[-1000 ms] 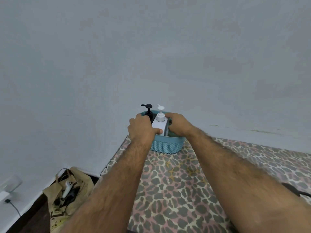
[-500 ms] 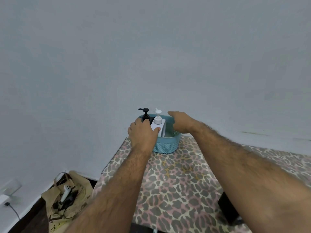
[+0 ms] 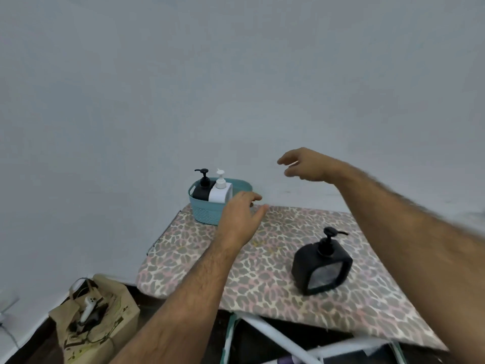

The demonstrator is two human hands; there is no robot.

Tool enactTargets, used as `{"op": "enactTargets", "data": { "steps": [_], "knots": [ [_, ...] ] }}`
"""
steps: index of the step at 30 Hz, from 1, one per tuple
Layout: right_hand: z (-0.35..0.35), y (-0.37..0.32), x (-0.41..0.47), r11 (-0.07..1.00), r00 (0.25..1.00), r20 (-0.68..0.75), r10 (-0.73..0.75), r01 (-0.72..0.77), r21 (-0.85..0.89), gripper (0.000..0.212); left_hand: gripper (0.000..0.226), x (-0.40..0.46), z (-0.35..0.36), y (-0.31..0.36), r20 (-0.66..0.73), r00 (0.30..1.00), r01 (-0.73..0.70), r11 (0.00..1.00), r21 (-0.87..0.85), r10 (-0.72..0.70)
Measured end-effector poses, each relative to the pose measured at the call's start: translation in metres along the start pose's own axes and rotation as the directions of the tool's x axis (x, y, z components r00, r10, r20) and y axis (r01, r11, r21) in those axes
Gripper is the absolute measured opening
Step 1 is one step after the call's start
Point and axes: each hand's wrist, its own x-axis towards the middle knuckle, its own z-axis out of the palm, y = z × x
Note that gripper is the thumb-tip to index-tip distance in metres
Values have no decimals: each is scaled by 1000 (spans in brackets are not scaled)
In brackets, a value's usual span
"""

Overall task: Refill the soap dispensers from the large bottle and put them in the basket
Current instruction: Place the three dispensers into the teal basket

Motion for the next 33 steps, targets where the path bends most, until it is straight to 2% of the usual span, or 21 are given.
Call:
{"op": "enactTargets", "data": {
  "steps": [3, 11, 18, 24, 28, 33],
  "knots": [
    [-13, 20, -41, 983, 998, -34, 55, -49, 177, 33, 34, -22, 7, 16, 52, 998, 20, 999, -49, -18],
    [0, 89, -126, 912, 965, -56, 257, -222, 345, 30, 41, -69, 30, 40, 234, 967, 141, 975, -171, -99],
    [33, 107, -170, 885, 946, 62, 318, -320, 339, 32, 59, -94, 45, 45, 346, 928, 231, 943, -241, -139],
    [58, 102, -185, 851, 917, 182, 355, -397, 343, 37, 62, -106, 55, 46, 373, 915, 262, 930, -258, -154],
    [68, 98, -192, 824, 912, 177, 369, -410, 391, 38, 61, -109, 61, 46, 366, 917, 283, 904, -319, -158],
    [75, 93, -198, 813, 907, 151, 393, -419, 403, 41, 58, -109, 67, 44, 333, 927, 279, 909, -308, -172]
  ]
}}
